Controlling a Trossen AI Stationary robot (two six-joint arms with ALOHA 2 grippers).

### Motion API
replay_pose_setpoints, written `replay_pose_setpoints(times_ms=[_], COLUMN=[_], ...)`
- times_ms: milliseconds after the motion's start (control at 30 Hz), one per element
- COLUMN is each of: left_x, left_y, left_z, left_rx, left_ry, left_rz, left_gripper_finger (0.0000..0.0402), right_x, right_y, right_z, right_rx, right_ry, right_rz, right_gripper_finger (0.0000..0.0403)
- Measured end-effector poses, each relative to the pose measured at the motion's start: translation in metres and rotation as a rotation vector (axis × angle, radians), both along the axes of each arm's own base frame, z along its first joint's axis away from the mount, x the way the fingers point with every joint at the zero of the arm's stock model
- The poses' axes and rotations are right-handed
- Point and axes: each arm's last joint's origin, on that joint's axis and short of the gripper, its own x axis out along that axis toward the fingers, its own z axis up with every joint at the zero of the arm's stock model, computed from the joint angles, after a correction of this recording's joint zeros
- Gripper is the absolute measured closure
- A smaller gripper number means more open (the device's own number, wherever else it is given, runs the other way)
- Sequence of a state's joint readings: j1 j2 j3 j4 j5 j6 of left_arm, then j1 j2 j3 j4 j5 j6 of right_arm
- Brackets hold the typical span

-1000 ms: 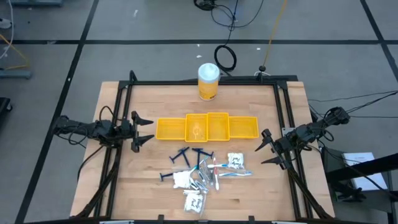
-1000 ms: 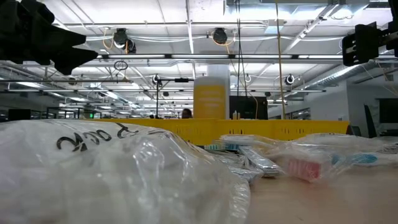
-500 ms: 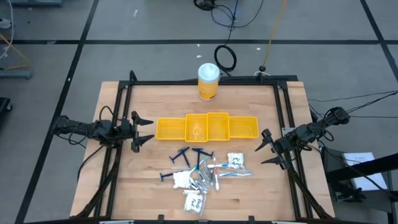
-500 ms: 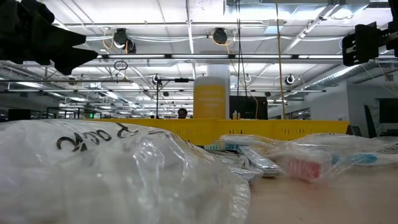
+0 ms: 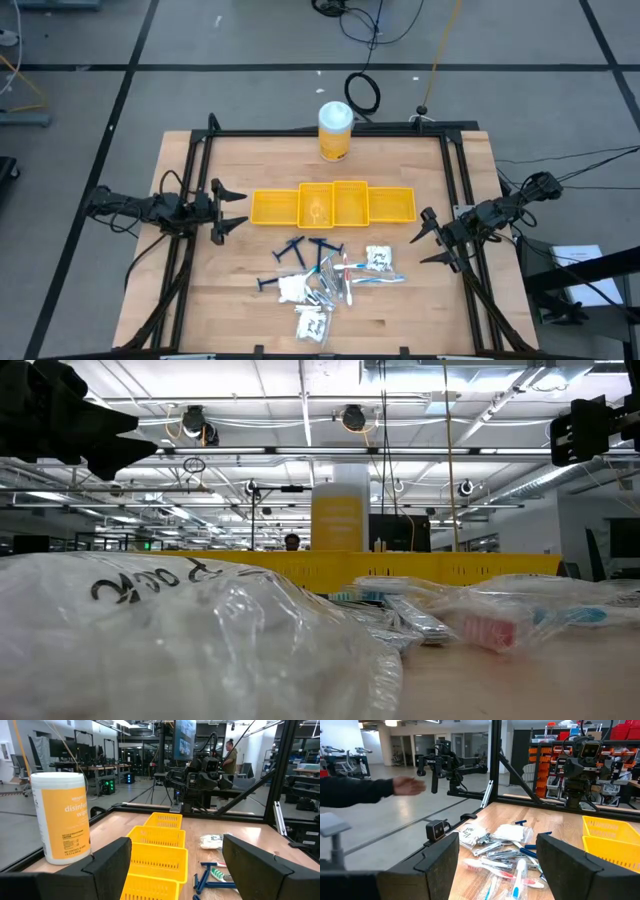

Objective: Pick & Place Travel size toiletries

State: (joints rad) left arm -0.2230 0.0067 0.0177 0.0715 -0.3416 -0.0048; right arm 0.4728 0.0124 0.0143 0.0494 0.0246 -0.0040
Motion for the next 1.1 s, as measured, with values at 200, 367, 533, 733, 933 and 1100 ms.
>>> replay_pose_setpoints(times_ms=[200, 367, 533, 733, 933, 1100], left_x=[0.0000, 0.0000, -0.0001, -0.0005, -0.0004, -0.0006], left_y=[0.0000, 0.0000, 0.0000, 0.0001, 0.0006, 0.0019], left_z=[0.0000, 0.0001, 0.0007, 0.0048, 0.0029, 0.0033], left_rx=[0.000, 0.001, -0.004, -0.111, -0.109, -0.161], left_ry=[0.000, 0.000, -0.008, -0.061, -0.043, -0.056], left_rz=[0.000, 0.000, 0.000, -0.010, 0.011, 0.050], left_gripper_finger=[0.0094, 0.0094, 0.0094, 0.0094, 0.0094, 0.0094], right_x=[0.0000, 0.0000, 0.0000, 0.0000, 0.0000, 0.0000], right_y=[0.0000, 0.0000, 0.0000, 0.0000, 0.0000, 0.0000], right_z=[0.0000, 0.0000, 0.0000, 0.0000, 0.0000, 0.0000], right_rx=[0.000, 0.000, 0.000, 0.000, 0.000, 0.000], right_ry=[0.000, 0.000, 0.000, 0.000, 0.000, 0.000], right_rz=[0.000, 0.000, 0.000, 0.000, 0.000, 0.000], right_gripper_finger=[0.0149, 0.0149, 0.0149, 0.0149, 0.0149, 0.0149])
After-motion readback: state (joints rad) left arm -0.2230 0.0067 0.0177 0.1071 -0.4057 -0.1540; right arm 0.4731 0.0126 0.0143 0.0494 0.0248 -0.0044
